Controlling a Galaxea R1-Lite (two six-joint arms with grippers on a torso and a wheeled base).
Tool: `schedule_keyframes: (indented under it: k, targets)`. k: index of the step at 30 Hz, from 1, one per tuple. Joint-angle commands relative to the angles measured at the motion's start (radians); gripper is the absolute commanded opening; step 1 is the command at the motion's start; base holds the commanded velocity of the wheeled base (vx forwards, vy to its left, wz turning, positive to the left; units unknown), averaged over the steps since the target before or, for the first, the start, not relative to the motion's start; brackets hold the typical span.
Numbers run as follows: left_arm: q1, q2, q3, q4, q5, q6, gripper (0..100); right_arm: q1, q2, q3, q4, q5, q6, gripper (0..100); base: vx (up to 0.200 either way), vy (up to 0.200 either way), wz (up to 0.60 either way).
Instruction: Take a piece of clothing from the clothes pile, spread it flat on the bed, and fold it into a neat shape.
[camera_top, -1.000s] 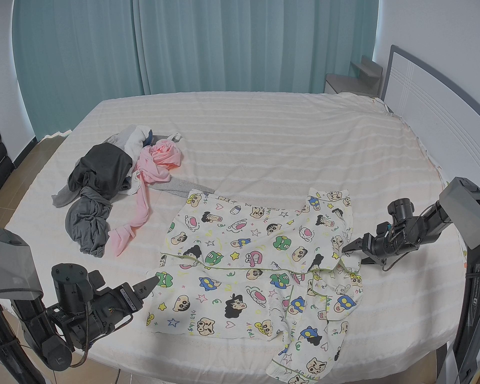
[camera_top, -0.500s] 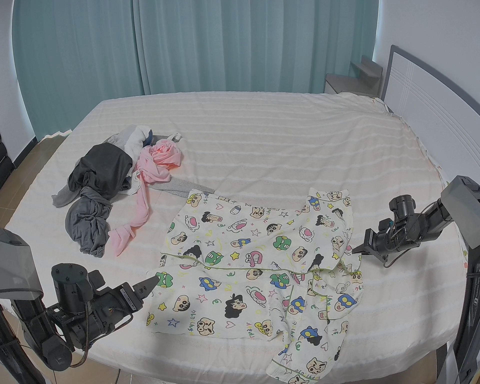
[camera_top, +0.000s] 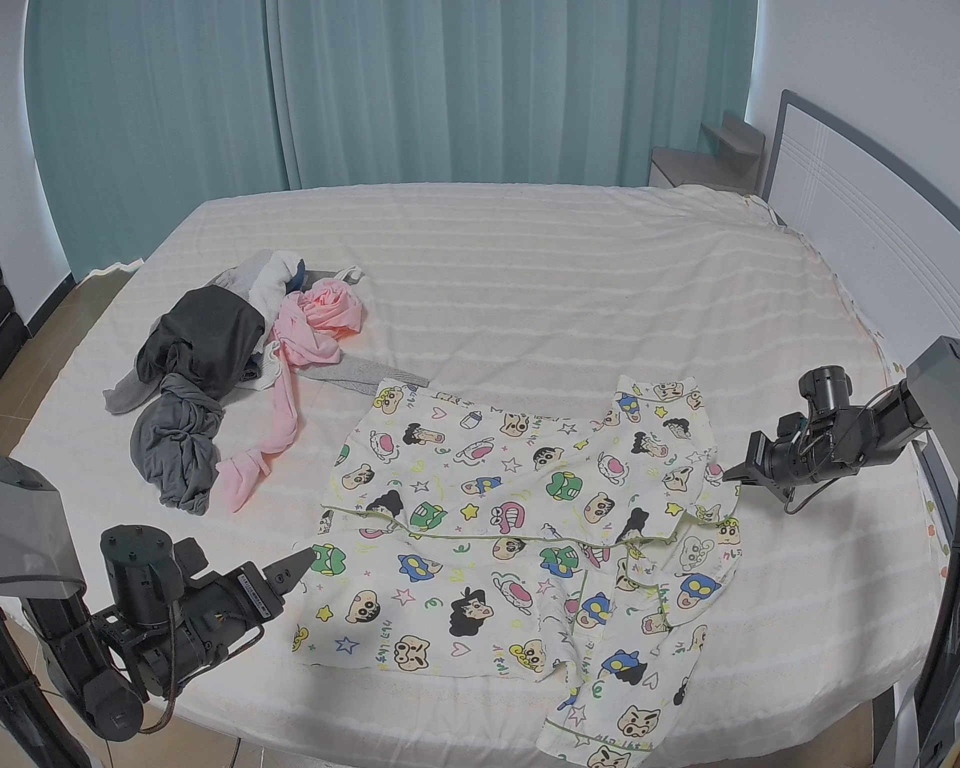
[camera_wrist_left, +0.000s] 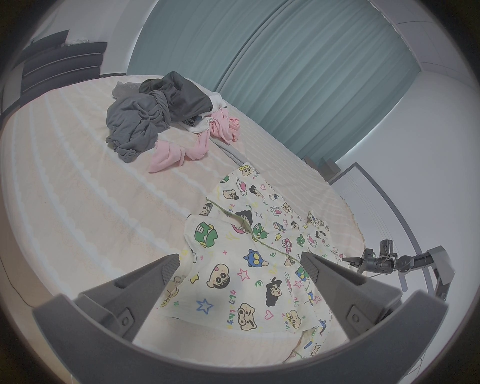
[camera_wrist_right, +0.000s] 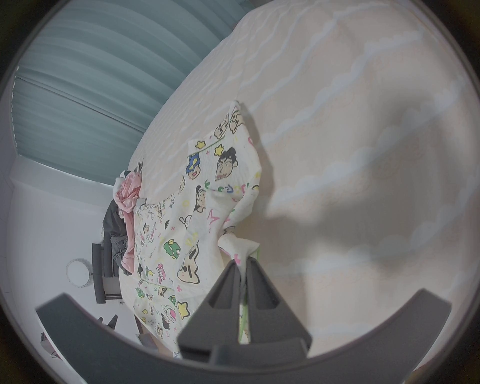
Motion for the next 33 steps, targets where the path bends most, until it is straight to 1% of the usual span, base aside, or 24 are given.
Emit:
schedule_keyframes:
  k: [1, 9, 12, 22, 33]
  targets:
    - [0.005, 0.002, 0.016, -0.007, 0.001, 0.000, 100, -0.015, -0.024, 0.000, -0.005, -0.034, -0.001, 0, 0.000, 0.000, 0.00]
    - [0.005, 0.002, 0.016, -0.007, 0.001, 0.000, 100, -0.036, -0.023, -0.002, -0.008, -0.069, -0.009, 0, 0.000, 0.000, 0.00]
    - [0.005, 0.003, 0.016, -0.007, 0.001, 0.000, 100, -0.042, -0.017, -0.003, -0.009, -0.094, -0.009, 0, 0.000, 0.000, 0.00]
    - [0.005, 0.002, 0.016, -0.007, 0.001, 0.000, 100, -0.076, -0.014, -0.011, -0.013, -0.100, -0.011, 0, 0.000, 0.000, 0.00]
    - [0.005, 0.002, 0.016, -0.007, 0.001, 0.000, 100, -0.092, 0.000, -0.006, -0.022, -0.103, -0.011, 0, 0.000, 0.000, 0.00]
